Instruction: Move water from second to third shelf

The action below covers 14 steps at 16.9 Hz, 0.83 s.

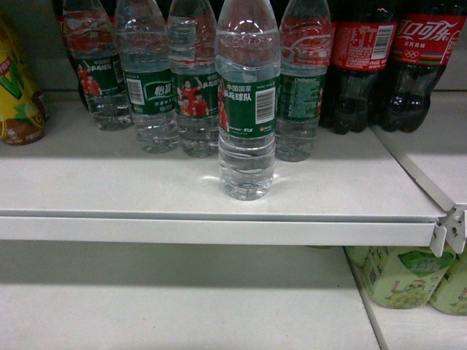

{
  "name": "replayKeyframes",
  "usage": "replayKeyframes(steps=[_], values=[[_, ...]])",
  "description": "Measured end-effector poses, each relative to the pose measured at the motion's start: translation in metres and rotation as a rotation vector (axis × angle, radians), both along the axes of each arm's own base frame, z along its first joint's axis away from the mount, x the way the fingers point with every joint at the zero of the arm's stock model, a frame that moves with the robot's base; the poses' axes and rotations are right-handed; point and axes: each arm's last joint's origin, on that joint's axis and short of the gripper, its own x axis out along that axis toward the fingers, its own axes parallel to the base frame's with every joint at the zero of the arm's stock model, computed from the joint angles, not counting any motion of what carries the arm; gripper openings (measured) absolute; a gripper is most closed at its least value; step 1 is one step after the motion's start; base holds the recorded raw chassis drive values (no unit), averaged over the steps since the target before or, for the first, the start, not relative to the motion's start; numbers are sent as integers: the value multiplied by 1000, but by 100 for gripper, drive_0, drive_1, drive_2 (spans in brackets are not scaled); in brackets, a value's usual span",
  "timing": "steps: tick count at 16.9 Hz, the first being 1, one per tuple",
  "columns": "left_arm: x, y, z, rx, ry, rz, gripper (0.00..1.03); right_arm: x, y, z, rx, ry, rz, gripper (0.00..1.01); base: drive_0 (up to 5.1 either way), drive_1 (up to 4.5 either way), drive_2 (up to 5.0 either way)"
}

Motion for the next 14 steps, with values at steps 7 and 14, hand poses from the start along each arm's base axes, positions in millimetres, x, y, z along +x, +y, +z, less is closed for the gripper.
replayKeyframes(steps=[7, 14], values=[[0, 0, 0, 0, 0, 0, 98, 25, -18, 38, 131, -41, 69, 98, 0, 0, 0], [0, 0, 0, 0, 0, 0, 98, 112, 17, 86, 106, -83, 262, 98, 0, 0, 0]])
